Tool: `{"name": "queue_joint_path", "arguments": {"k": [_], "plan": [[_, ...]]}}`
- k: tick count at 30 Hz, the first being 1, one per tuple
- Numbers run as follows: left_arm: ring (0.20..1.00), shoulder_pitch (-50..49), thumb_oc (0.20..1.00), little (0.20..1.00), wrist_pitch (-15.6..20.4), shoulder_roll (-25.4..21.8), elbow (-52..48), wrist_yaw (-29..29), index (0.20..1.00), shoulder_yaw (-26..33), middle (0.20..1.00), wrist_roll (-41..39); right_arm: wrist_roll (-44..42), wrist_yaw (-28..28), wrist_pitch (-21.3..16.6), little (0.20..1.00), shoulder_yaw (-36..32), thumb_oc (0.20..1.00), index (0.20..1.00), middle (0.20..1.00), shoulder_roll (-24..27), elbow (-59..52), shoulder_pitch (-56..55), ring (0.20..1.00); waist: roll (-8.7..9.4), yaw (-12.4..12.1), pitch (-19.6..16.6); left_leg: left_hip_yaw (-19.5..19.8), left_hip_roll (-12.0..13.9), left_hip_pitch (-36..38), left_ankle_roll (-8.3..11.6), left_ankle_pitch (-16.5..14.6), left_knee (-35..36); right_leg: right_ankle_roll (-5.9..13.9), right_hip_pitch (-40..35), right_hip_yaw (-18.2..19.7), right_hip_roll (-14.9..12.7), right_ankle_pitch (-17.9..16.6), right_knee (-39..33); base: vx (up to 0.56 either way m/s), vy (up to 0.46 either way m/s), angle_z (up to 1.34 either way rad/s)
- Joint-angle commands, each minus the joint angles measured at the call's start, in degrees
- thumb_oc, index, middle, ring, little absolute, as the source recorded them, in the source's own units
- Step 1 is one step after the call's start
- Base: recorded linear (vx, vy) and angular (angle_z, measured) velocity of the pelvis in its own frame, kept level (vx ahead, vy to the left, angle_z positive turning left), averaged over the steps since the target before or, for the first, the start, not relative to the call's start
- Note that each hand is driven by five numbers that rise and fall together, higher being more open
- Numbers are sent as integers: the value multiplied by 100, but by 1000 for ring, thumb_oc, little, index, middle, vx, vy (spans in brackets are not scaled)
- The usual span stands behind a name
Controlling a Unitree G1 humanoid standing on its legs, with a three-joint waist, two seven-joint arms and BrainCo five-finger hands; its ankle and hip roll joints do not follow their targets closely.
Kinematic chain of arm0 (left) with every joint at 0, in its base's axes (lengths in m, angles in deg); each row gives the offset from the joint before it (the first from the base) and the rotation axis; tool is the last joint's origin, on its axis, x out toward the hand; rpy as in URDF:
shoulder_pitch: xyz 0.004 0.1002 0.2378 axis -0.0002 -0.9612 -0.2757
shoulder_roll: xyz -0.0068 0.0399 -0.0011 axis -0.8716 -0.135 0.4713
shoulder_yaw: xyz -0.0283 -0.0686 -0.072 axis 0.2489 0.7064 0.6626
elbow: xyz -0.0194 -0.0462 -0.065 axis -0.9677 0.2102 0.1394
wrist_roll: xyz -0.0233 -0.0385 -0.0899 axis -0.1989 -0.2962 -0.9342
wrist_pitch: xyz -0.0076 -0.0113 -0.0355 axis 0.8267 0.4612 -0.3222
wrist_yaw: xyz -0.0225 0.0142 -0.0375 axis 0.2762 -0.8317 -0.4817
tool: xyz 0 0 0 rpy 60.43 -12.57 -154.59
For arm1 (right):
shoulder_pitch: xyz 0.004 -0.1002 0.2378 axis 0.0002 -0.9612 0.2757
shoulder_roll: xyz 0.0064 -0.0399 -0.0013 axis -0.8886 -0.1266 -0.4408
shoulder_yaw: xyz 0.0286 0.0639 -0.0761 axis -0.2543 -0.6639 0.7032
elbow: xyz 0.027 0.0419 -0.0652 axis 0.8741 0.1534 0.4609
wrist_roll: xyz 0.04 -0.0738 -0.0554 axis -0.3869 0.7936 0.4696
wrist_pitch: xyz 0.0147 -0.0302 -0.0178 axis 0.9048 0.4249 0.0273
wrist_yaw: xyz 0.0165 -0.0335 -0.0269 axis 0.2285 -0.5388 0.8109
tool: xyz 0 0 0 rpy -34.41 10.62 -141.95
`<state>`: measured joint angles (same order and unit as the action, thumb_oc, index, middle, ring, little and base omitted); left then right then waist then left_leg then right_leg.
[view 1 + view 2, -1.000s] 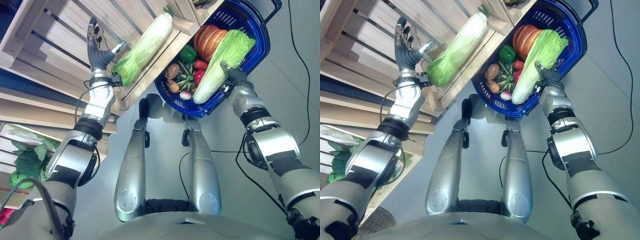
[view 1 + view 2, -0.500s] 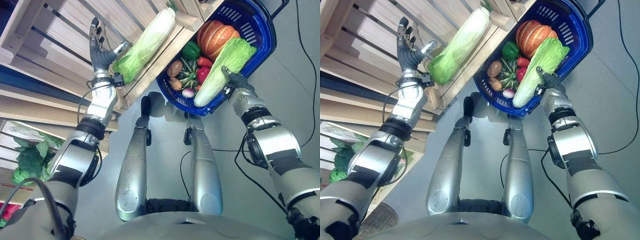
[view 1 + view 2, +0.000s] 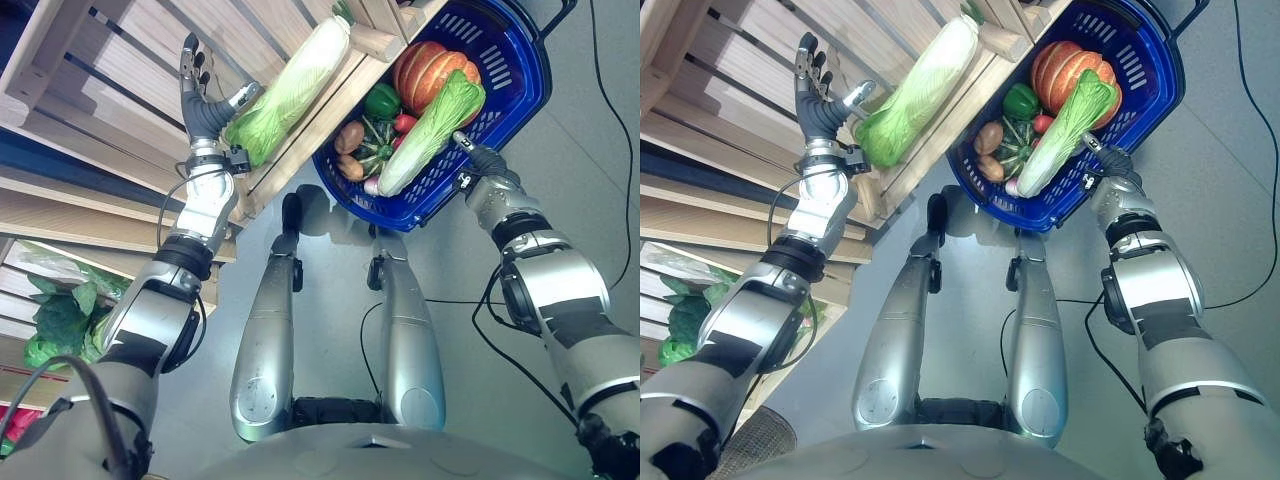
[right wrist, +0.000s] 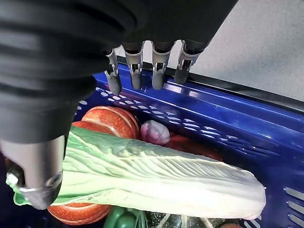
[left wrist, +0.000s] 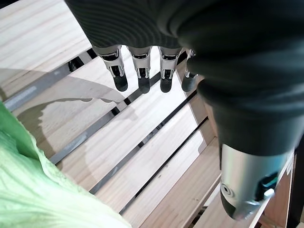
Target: Pick up fruits and vegetables into the basket
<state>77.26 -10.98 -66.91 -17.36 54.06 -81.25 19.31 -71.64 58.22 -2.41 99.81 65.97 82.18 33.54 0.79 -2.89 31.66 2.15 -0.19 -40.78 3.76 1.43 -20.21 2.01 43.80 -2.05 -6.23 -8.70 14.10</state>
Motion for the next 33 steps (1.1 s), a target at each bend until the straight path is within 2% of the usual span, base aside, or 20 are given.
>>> {"name": "queue_joint_path", "arguments": {"k": [1,2,4,6,9,13,15,20,26,33], "plan": [[1000,-38,1000,1000,63,104,-194,-204,1000,101,1000,552,-31,-130,-24,1000,63,1000,1000,1000,344,72,-1,1000,-518,30,-187,49,-285,-17,-73,115,311,170,-164,-346,269,822,758,0,0,0],[1000,-30,1000,1000,-6,79,-160,-247,1000,63,1000,649,-27,-114,-75,1000,73,1000,1000,1000,350,73,-23,1000,-516,37,-187,43,-278,14,-72,66,288,172,-185,-342,270,871,794,0,0,0],[1000,99,1000,1000,-512,-56,-72,-411,1000,-90,1000,999,29,-126,-374,1000,138,1000,1000,1000,380,4,7,1000,-514,63,-187,18,-259,39,-64,66,286,178,-202,-337,274,875,809,-5,15,0],[1000,166,1000,1000,-702,-143,-7,-462,1000,-150,1000,1109,131,-140,-574,1000,167,1000,1000,1000,413,-52,30,1000,-508,81,-187,8,-247,62,-59,69,301,185,-216,-328,278,874,803,0,0,0],[1000,268,1000,1000,-1014,-303,135,-600,1000,-282,1000,1304,401,-163,-1050,1000,255,1000,1000,1000,460,-273,14,1000,-474,136,-187,-28,-218,110,-44,84,331,196,-263,-308,291,862,776,-11,33,-2],[1000,543,1000,1000,-1677,-517,590,-584,1000,-397,1000,1477,749,-417,-1964,1000,425,1000,1000,1000,461,-886,-104,1000,-380,304,-187,-117,-164,190,-26,94,374,209,-320,-228,350,855,735,-25,41,-4],[1000,620,1000,1000,-1879,-567,748,-472,1000,-422,1000,1554,848,-575,-2163,1000,415,1000,1000,1000,474,-1124,-161,1000,-352,363,-187,-141,-143,183,-18,127,396,210,-309,-206,362,819,707,-7,13,-2],[1000,730,1000,1000,-2053,-655,1191,-308,1000,-571,1000,1658,1189,-1204,-2569,1000,446,1000,1000,1000,498,-1815,-514,1000,-282,549,-187,-231,-100,267,-6,77,411,217,-367,-124,396,843,662,-2,34,-6],[1000,819,1000,1000,-2068,-662,1656,-105,1000,-700,1000,1506,1279,-1980,-3010,1000,272,1000,1000,1000,488,-2026,-850,1000,-272,727,-187,-321,-60,294,6,48,456,223,-381,-35,419,848,580,-8,45,-8],[1000,981,1000,1000,-2063,-636,2058,192,1000,-867,1000,1408,1043,-2294,-3130,1000,-6,1000,1000,1000,433,-1635,-1001,1000,-267,827,-187,-386,-26,247,4,54,504,217,-343,6,429,822,495,1,29,-8]]}}
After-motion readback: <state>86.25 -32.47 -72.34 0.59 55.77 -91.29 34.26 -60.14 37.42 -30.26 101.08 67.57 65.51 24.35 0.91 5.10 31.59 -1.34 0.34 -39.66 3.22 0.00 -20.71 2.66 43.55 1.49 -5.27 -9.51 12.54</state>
